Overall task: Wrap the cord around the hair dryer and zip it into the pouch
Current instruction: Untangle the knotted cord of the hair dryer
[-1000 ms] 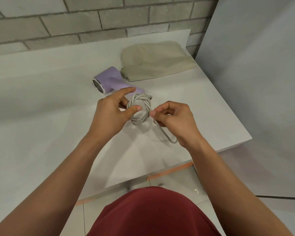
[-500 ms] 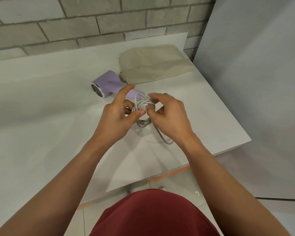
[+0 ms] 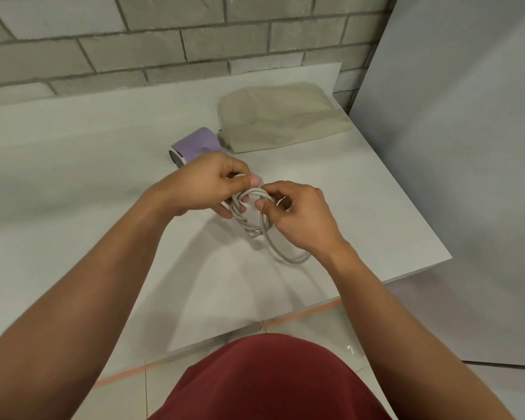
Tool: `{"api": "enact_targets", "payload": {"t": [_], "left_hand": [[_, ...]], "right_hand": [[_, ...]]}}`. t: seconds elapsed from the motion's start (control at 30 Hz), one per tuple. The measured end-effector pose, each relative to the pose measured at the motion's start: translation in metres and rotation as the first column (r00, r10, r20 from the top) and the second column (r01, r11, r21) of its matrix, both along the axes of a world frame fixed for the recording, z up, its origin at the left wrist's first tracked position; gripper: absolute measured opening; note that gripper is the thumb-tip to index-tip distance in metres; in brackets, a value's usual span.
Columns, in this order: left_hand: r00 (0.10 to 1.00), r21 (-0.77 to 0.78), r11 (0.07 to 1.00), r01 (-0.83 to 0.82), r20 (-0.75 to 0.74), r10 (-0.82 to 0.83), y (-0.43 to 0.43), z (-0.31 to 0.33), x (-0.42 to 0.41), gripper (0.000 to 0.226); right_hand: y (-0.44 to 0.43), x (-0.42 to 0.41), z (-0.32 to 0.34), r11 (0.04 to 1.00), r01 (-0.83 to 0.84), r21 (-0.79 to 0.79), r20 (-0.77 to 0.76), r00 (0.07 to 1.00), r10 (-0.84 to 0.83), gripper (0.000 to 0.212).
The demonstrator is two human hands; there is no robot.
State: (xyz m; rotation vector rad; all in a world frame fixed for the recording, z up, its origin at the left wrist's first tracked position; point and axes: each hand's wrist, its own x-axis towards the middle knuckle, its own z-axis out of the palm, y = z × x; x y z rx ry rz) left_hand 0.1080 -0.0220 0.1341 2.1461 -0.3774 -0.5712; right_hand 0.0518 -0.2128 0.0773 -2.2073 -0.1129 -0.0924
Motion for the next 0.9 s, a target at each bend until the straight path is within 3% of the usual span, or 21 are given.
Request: {"api": "enact_targets", "payload": {"t": [0.1,0.17,0.27,0.37,0.43,0.5,0.57,0.63,0.73,0.8,0.9], "left_hand": [[0.959,-0.016,0.995,-0.103,0.263,0.104,-0.008,-0.011,-0.005,0.026],[0.92,-0.119,0.978,-0.172,0.335,0.202,-0.012,-0.019,-0.011,0.026],[0.891,-0.235,0.947,-0.219,0.349,0.292,-0.015,-0.025,-0.018,0.025],[0.923,-0.266,0.942,-0.206,0.267,0.277,-0.012,-0.026,-0.016,0.022],[0.906,-0.107,0.986,-0.124,0.394,0.157,-0.005,-0.024,-0.009,0.016],[0.815,0.203,0.979,0.014,0.565,-0.129,0.0,-0.018,0.001,0.033],[0.758,0.423,0.897,0.13,0.541,-0.365,-0.003,-0.005,0.008,0.038],[0.751,0.557,0.817,0.15,0.473,-0.46,-0.007,0.009,0.012,0.032],[0.692,0.643,0.762,0.075,0.517,-0.504,-0.012,0.02,0.013,0.026],[0.695,0.624,0.781,-0.022,0.571,-0.437,-0.015,0.019,0.011,0.029],[0.671,0.348,0.912,-0.219,0.732,-0.119,-0.012,0.007,0.01,0.043]], "right_hand": [[-0.002,0.005,-0.001,0.998,-0.017,0.056,-0.066,0.998,0.02,0.021],[-0.005,0.008,0.0,0.988,-0.001,0.151,-0.124,0.992,0.02,0.017],[-0.006,0.008,0.002,0.975,-0.04,0.217,-0.162,0.984,0.076,0.017],[-0.003,0.009,-0.001,0.977,-0.013,0.211,-0.149,0.988,0.045,0.012],[-0.001,0.01,-0.003,0.986,0.003,0.165,-0.149,0.989,0.022,0.009],[0.002,0.01,-0.005,0.994,-0.004,0.105,-0.15,0.988,0.02,0.009],[0.003,0.009,-0.004,0.998,-0.005,0.058,-0.142,0.99,0.013,0.01],[0.002,0.01,-0.003,1.0,-0.003,0.018,-0.126,0.992,0.005,0.013],[0.0,0.011,-0.001,1.0,0.019,0.009,-0.103,0.995,-0.018,0.015],[-0.003,0.011,0.002,0.998,0.031,0.045,-0.08,0.996,-0.028,0.018],[-0.007,0.011,0.006,0.998,-0.016,0.056,-0.056,0.998,0.019,0.016]]}}
